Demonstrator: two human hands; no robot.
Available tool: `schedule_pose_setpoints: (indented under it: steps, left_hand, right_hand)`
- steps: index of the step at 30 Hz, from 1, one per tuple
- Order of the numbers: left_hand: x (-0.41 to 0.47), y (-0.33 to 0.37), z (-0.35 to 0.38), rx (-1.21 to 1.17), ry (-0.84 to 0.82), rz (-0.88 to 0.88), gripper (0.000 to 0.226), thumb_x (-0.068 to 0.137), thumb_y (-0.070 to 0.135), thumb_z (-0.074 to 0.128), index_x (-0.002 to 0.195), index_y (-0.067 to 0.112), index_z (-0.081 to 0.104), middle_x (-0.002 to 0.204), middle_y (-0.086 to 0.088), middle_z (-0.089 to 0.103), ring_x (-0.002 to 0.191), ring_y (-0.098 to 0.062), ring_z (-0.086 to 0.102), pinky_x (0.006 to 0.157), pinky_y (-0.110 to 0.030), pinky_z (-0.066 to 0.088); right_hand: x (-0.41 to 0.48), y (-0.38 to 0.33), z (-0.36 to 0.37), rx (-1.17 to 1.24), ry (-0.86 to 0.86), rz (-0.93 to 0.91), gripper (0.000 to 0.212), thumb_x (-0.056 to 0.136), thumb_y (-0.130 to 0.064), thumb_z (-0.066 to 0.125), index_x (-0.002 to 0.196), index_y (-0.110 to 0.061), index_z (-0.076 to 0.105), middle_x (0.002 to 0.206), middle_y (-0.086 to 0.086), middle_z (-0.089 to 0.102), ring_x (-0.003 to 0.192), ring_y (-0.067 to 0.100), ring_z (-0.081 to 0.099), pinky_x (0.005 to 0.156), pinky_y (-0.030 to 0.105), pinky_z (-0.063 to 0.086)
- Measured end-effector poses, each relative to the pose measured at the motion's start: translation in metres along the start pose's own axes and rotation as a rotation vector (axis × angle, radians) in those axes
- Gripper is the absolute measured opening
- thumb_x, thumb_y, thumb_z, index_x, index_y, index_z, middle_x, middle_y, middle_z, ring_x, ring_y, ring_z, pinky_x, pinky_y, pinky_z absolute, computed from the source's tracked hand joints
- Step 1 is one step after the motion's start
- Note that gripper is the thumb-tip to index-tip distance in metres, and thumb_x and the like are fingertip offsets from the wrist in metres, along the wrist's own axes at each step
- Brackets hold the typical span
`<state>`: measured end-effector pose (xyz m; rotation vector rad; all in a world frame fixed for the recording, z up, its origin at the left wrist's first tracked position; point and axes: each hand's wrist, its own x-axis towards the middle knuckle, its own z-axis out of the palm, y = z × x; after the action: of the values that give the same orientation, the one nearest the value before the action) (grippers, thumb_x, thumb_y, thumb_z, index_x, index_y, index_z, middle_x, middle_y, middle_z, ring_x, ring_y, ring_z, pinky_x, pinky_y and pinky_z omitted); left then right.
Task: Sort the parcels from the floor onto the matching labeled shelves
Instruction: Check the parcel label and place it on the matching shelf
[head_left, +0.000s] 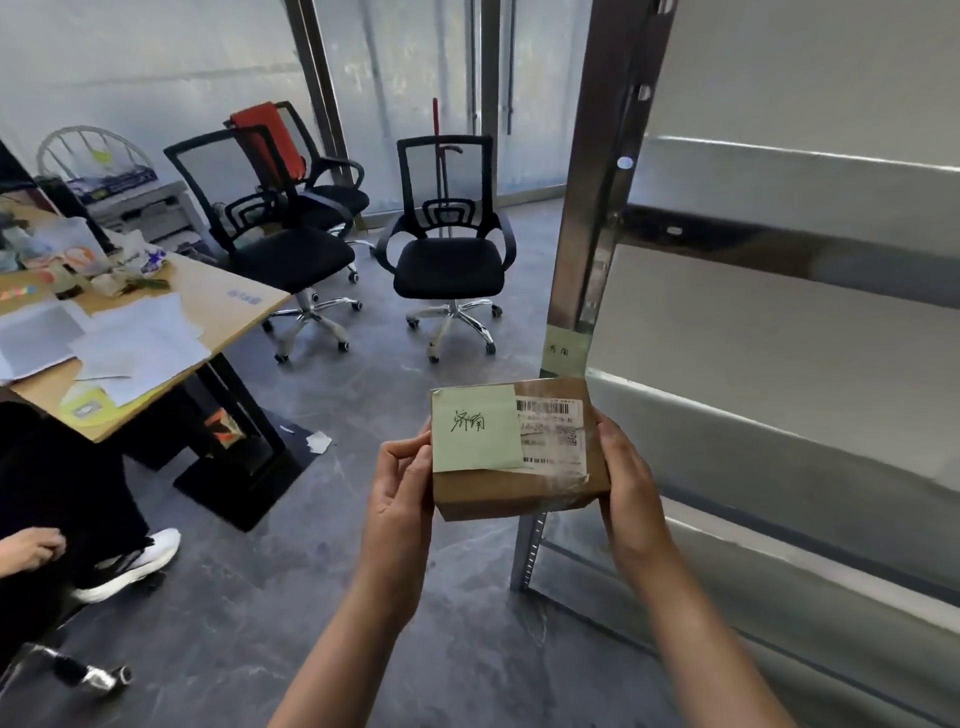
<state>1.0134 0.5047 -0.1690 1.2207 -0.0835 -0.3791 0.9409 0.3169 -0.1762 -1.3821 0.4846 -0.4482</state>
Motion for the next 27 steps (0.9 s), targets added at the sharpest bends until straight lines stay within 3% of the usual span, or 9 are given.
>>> schedule_pose_setpoints:
  steps: [4, 10, 12, 14, 16, 19, 22, 25, 27]
  left_hand:
    - [0.034, 0.000, 0.004, 0.017, -0.114, -0.036, 0.014, 0.105, 0.018, 0.045, 0.102, 0.015, 0.058, 0.145, -0.019, 0.057, 0.136, -0.034, 0.052, 0.106, -0.040, 0.042]
    - [0.069, -0.005, 0.011, 0.065, -0.242, -0.079, 0.017, 0.105, 0.027, 0.046, 0.098, 0.019, 0.059, 0.140, -0.010, 0.063, 0.137, -0.033, 0.051, 0.114, -0.048, 0.037]
    - [0.075, -0.007, 0.016, 0.110, -0.277, -0.085, 0.020, 0.101, 0.041, 0.052, 0.090, 0.028, 0.063, 0.129, -0.006, 0.069, 0.123, -0.029, 0.061, 0.106, -0.051, 0.042]
    - [0.079, -0.007, 0.023, 0.135, -0.304, -0.096, 0.024, 0.092, 0.054, 0.057, 0.082, 0.034, 0.063, 0.107, -0.003, 0.071, 0.097, -0.021, 0.063, 0.088, -0.041, 0.044]
    - [0.084, -0.013, 0.029, 0.169, -0.329, -0.114, 0.027, 0.095, 0.055, 0.057, 0.087, 0.029, 0.060, 0.114, -0.005, 0.071, 0.102, -0.025, 0.064, 0.082, -0.031, 0.045]
    - [0.094, -0.027, 0.030, 0.223, -0.386, -0.143, 0.034, 0.094, 0.047, 0.055, 0.101, 0.013, 0.056, 0.141, -0.012, 0.061, 0.121, -0.021, 0.062, 0.086, -0.025, 0.047]
    - [0.099, -0.041, 0.028, 0.252, -0.427, -0.165, 0.036, 0.093, 0.043, 0.054, 0.106, 0.009, 0.056, 0.141, -0.005, 0.062, 0.124, -0.017, 0.061, 0.092, -0.026, 0.050]
    - [0.102, -0.055, 0.024, 0.247, -0.428, -0.201, 0.024, 0.101, 0.029, 0.054, 0.109, 0.007, 0.058, 0.134, -0.008, 0.066, 0.120, -0.019, 0.064, 0.087, -0.023, 0.056]
    - [0.103, -0.061, 0.021, 0.236, -0.435, -0.235, 0.025, 0.098, 0.032, 0.056, 0.109, 0.010, 0.059, 0.129, -0.008, 0.069, 0.113, -0.015, 0.065, 0.085, -0.022, 0.055]
  right_hand:
    - [0.007, -0.001, 0.001, -0.003, 0.110, -0.019, 0.044, 0.110, -0.030, 0.026, 0.131, -0.019, 0.063, 0.116, -0.001, 0.075, 0.110, 0.012, 0.070, 0.078, 0.016, 0.055]
    - [0.014, 0.003, 0.002, 0.012, 0.254, -0.040, 0.045, 0.108, -0.035, 0.030, 0.135, -0.014, 0.059, 0.117, 0.002, 0.075, 0.109, 0.013, 0.070, 0.079, 0.020, 0.055]
    - [0.011, 0.003, 0.003, -0.007, 0.296, -0.019, 0.042, 0.109, -0.035, 0.029, 0.129, -0.020, 0.063, 0.112, -0.006, 0.077, 0.106, 0.007, 0.071, 0.077, 0.015, 0.054]
    - [0.008, 0.003, 0.003, 0.001, 0.337, 0.000, 0.041, 0.109, -0.034, 0.026, 0.127, -0.027, 0.062, 0.110, -0.013, 0.077, 0.102, 0.000, 0.071, 0.074, 0.008, 0.051]
    - [0.008, 0.007, 0.001, 0.001, 0.401, 0.027, 0.039, 0.109, -0.036, 0.027, 0.128, -0.035, 0.061, 0.111, -0.018, 0.076, 0.104, -0.002, 0.069, 0.077, 0.007, 0.050]
    - [0.006, 0.018, -0.005, -0.023, 0.461, 0.084, 0.033, 0.108, -0.034, 0.033, 0.126, -0.041, 0.060, 0.113, -0.023, 0.074, 0.111, -0.004, 0.065, 0.094, 0.018, 0.048]
    - [0.001, 0.029, -0.014, 0.010, 0.497, 0.145, 0.033, 0.108, -0.025, 0.039, 0.118, -0.049, 0.060, 0.128, -0.016, 0.068, 0.129, 0.007, 0.056, 0.110, 0.030, 0.041]
    - [-0.002, 0.038, -0.018, 0.047, 0.506, 0.208, 0.037, 0.108, -0.024, 0.039, 0.117, -0.052, 0.061, 0.136, -0.008, 0.065, 0.131, 0.013, 0.056, 0.115, 0.041, 0.040]
    - [-0.003, 0.040, -0.017, 0.042, 0.517, 0.220, 0.039, 0.108, -0.023, 0.038, 0.117, -0.053, 0.061, 0.136, -0.007, 0.065, 0.131, 0.014, 0.056, 0.116, 0.043, 0.039]
